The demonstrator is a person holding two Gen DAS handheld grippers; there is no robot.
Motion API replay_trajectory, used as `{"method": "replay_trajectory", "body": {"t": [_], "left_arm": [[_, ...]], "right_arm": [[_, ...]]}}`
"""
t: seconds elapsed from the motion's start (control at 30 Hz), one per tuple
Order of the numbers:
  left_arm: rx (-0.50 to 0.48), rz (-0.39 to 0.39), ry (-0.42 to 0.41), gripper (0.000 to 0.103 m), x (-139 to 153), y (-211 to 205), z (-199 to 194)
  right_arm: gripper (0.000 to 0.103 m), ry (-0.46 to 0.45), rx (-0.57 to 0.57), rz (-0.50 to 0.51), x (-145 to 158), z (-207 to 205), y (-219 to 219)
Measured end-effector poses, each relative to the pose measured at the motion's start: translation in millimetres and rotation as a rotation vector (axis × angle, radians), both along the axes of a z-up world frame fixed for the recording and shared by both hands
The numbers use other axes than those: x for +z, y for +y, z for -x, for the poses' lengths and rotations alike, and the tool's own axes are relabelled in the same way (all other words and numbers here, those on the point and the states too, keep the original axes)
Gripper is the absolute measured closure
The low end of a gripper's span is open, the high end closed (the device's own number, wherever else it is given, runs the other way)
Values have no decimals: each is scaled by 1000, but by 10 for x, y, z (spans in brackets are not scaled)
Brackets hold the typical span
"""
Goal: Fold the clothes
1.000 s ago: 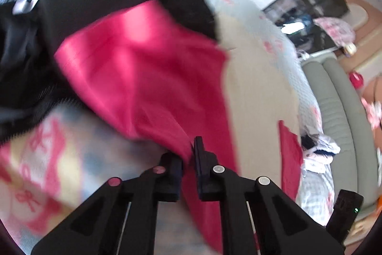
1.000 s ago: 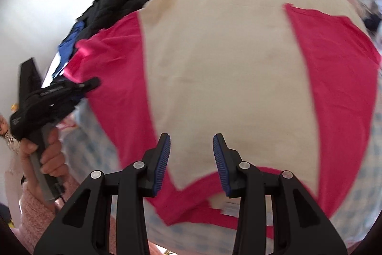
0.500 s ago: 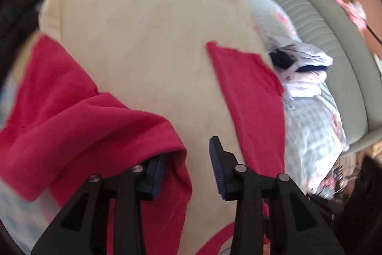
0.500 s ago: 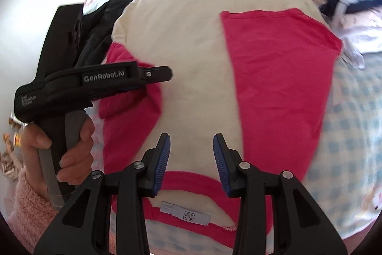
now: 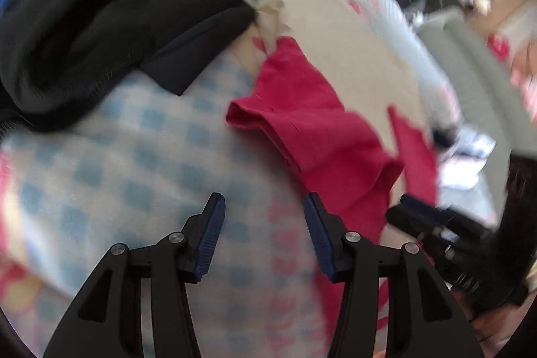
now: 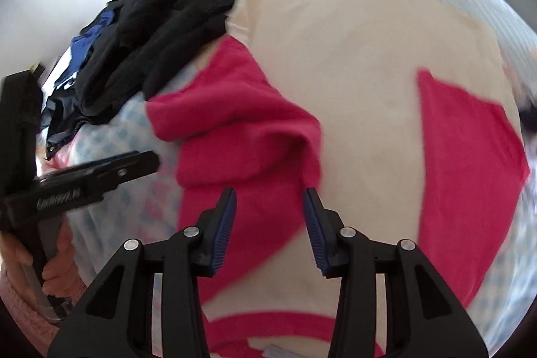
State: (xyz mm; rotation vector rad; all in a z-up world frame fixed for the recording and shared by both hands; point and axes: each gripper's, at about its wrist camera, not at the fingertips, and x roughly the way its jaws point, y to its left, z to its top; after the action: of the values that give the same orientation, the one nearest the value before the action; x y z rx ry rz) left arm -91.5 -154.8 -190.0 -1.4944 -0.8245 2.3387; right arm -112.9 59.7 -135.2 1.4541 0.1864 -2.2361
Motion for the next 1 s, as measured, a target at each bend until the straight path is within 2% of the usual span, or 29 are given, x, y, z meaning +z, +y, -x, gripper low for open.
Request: {"method": "replay_trajectory", "body": {"t": [0.07,0.13,0.23,0.3,0.37,0.43,0.53,0.67,0.77,0.83,0.9,0.93,1.0], "left_arm": [[-1,-30,16,52,-11,-49,138],[-33,-21,23,52,4,30,318],[-98,-64,24,53,134,221,711],[-128,-93,102,53,407,324,934],[-144,-110,211,51,731,415,1061],[-145,-148,273,47,892,408,1090],[-124,-64,260,46,773,377,1092],[-48,36,142,48,381,286,1122],[-37,51,109,48,230,336,1100],[-63,26,100,48,233,415,1164],[-81,22,129,48,347,505,1270],[-89,21,144,48,407,549,1323],[-50,67,194,48,574,561,1375]], "right_arm": [[61,-16,29,-12,-39,84,-113],[61,-50,33,-45,-155,199,-192],[62,-59,-27,-28,-233,425,-133],[63,-12,-112,28,-159,566,24],[63,30,-281,144,-11,704,368],[61,64,-372,175,86,742,594],[60,85,-310,110,138,656,612],[60,40,-150,87,91,430,498],[60,-8,41,78,-42,319,146],[60,-49,100,70,-164,344,-28],[61,-80,89,54,-318,464,-136],[61,-72,49,35,-361,547,-138],[62,-46,-72,36,-345,726,-10]]}}
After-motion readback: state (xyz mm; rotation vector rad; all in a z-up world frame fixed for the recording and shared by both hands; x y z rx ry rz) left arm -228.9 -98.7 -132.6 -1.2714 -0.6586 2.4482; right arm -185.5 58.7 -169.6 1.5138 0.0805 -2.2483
